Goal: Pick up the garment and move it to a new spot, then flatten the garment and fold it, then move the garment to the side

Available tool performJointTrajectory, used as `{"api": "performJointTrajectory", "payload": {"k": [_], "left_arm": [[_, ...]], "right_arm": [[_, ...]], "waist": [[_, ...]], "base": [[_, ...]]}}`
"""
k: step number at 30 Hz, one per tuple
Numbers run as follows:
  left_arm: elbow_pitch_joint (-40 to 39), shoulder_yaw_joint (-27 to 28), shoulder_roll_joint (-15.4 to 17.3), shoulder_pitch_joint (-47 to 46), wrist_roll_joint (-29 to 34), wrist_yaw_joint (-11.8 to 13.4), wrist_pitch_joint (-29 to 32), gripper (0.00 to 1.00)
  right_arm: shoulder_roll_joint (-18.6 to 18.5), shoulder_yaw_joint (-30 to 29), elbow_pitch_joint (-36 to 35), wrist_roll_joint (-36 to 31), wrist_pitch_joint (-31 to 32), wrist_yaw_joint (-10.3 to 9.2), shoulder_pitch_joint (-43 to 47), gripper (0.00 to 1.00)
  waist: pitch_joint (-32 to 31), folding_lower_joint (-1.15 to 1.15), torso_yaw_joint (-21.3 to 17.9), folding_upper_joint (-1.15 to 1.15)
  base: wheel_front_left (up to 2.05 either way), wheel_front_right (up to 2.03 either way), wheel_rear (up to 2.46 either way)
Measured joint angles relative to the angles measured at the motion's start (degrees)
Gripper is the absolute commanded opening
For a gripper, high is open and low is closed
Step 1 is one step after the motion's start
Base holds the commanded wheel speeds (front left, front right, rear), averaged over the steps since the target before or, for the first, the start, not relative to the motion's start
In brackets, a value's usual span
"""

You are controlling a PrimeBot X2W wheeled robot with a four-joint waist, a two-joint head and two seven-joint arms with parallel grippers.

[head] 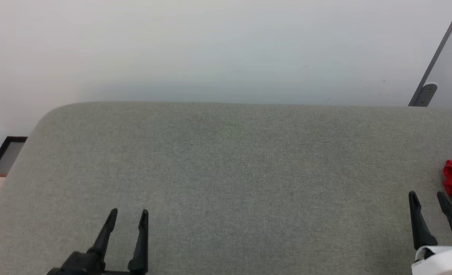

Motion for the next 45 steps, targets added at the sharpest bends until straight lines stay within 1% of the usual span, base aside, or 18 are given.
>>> {"api": "performJointTrajectory", "payload": {"k": [9, 17, 32, 45], "left_arm": [[-3.3, 0.5, -0.6, 3.6, -0.1, 0.0, 0.0, 1.0], [-4.0, 0.8, -0.6, 4.9, -0.7, 0.0, 0.0, 1.0], [-3.9, 0.5, -0.9, 4.9, -1.0, 0.0, 0.0, 1.0], [-2.8, 0.7, -0.1, 4.9, -1.9, 0.0, 0.0, 1.0]], "right_arm": [[2.2, -3.3, -6.5, -1.6, 0.0, 0.0, 6.2, 1.0], [4.5, -5.8, -9.9, -2.5, 0.0, 0.0, 8.9, 1.0], [5.7, -5.9, -11.3, -3.4, 0.7, 0.0, 9.4, 1.0], [6.6, -5.2, -11.3, -3.3, 0.7, 0.0, 9.5, 1.0]], "waist": [[0.1, 0.0, -0.3, 0.0], [0.2, 0.0, -0.2, 0.0], [-0.1, 0.0, -0.3, 0.0], [0.0, 0.0, -0.6, 0.0]], "base": [[0.0, 0.0, 0.0], [0.0, 0.0, 0.0], [0.0, 0.0, 0.0], [0.0, 0.0, 0.0]]}}
